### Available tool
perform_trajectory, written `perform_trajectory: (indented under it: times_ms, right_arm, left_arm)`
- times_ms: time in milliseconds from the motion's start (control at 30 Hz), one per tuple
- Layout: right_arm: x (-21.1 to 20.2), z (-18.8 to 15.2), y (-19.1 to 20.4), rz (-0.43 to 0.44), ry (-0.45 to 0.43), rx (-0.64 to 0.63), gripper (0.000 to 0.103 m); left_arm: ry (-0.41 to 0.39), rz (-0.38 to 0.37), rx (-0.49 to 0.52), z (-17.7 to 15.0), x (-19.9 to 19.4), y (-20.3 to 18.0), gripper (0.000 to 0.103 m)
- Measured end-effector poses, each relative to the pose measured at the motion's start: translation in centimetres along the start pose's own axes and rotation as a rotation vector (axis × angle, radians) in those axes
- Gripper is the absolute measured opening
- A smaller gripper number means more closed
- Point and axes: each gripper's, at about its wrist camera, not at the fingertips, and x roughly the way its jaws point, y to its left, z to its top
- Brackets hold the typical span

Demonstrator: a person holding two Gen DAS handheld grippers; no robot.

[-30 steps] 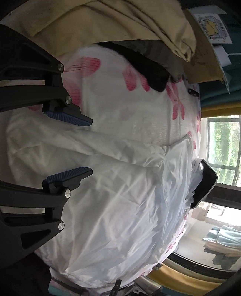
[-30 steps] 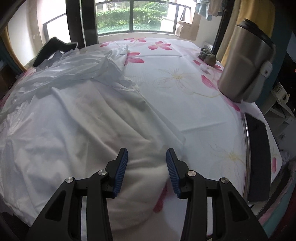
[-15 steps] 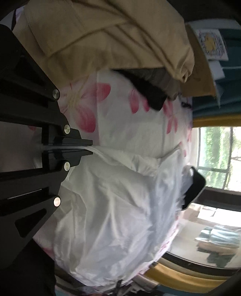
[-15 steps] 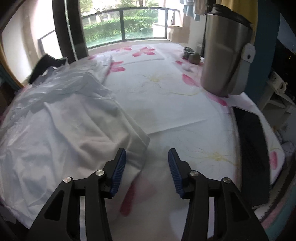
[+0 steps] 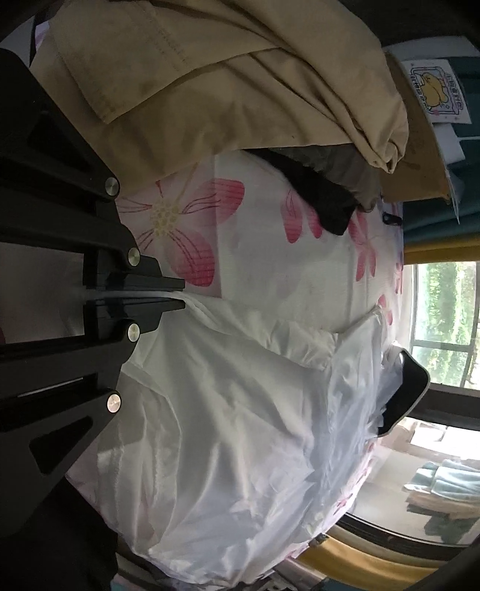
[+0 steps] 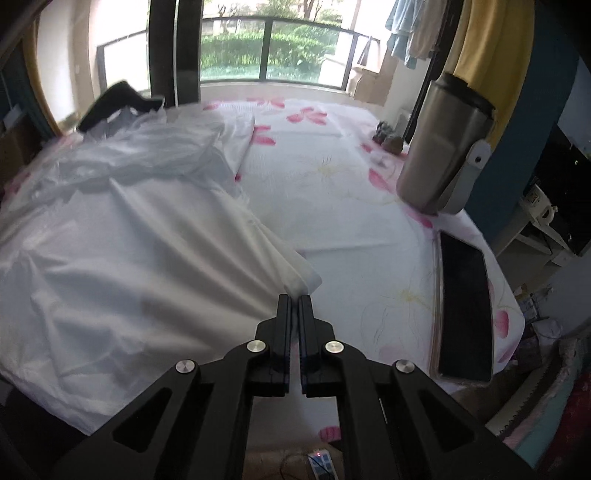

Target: Fold large clothes

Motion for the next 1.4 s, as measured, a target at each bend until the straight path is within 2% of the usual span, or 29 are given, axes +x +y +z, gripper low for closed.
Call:
perform_trajectory:
  times_ms: [100, 167, 233, 300, 367, 433, 833, 1133, 1400]
  right_arm:
    - [0.5, 0.3, -0.6, -0.013, 0.031, 0.029, 0.005]
    - [0.4, 0.9, -0.7, -0.079, 0.029, 0.022, 0.008]
    - [0.0, 1.8, -1.1, -0.080, 0.014, 0.025, 0.013]
    - [-0.2, 2.9, -1.2, -0.073, -0.006, 0.026, 0.021]
    - [-0.2, 4.3, -0.9, -0.070, -0.027, 0.015, 0.035]
    - [0.2, 5.8, -0.3, -0.054, -0.043, -0.001, 0.039]
    - [5.1, 15.7, 7.0, 0.077, -0.106, -0.162, 0.040]
    - [9.0, 23.2, 13.3, 0.164, -0.139, -0.319, 0.042]
    - [13.2, 28.4, 19.4, 0.246, -0.140, -0.390, 0.046]
  left_arm:
    - [-0.010, 0.005, -0.007, 1.0, -0.1, 0.4, 0.015]
    - [-0.038, -0.001, -0.005, 1.7, -0.6, 0.3, 0.030]
    - [-0.075, -0.011, -0.010, 2.8, -1.2, 0.2, 0.034]
    - [-0.096, -0.026, -0.015, 4.1, -1.3, -0.1, 0.034]
    - [-0.114, -0.045, -0.005, 6.0, -1.2, -0.7, 0.034]
    - [-0.125, -0.056, 0.009, 7.5, -0.8, -1.5, 0.034]
    - [-0.127, -0.155, 0.079, 18.4, 5.3, -7.7, 0.035]
    - [-0.119, -0.157, 0.145, 25.9, 10.4, -10.5, 0.035]
    - [-0.126, -0.164, 0.104, 29.5, 15.1, -10.5, 0.035]
